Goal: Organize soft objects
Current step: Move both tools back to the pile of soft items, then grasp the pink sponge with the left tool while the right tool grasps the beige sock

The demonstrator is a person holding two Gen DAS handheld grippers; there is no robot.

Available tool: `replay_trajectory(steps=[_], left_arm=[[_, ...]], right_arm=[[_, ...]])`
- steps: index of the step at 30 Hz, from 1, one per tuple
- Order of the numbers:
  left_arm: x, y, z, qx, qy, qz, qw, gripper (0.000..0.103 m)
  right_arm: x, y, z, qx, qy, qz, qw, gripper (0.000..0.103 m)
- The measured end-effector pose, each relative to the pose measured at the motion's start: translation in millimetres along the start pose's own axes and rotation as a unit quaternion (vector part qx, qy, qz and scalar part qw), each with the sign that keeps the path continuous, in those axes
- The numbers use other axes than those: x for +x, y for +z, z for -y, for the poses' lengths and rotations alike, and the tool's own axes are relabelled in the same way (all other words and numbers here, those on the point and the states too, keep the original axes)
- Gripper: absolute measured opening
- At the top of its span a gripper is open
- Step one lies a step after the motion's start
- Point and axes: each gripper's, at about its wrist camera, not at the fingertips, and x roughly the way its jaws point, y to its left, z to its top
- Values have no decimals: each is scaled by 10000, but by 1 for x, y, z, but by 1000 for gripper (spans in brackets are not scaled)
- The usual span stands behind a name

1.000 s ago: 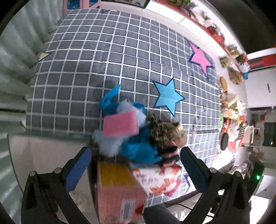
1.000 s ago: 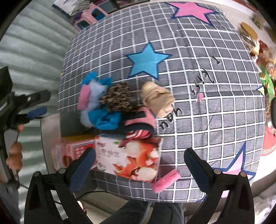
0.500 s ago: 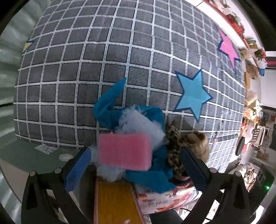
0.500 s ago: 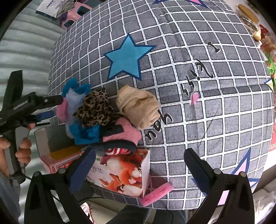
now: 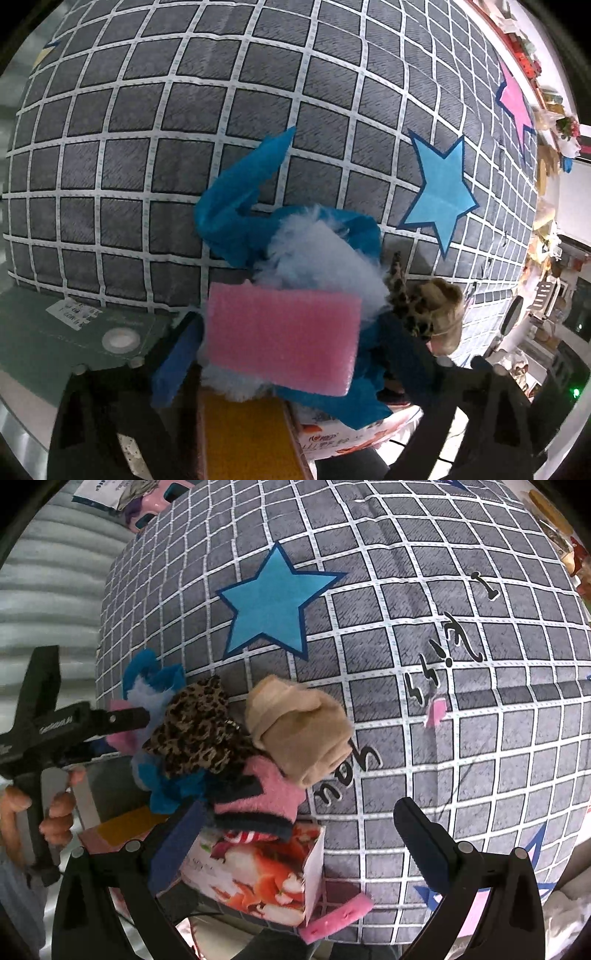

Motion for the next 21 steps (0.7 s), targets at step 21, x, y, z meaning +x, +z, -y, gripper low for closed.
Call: replay_trajectory(steps=[21], left_arm=[[-40,-22,34,807,427,948,9913,74]], right_arm=[[59,36,-2,-129,-455,-102,9988,103]])
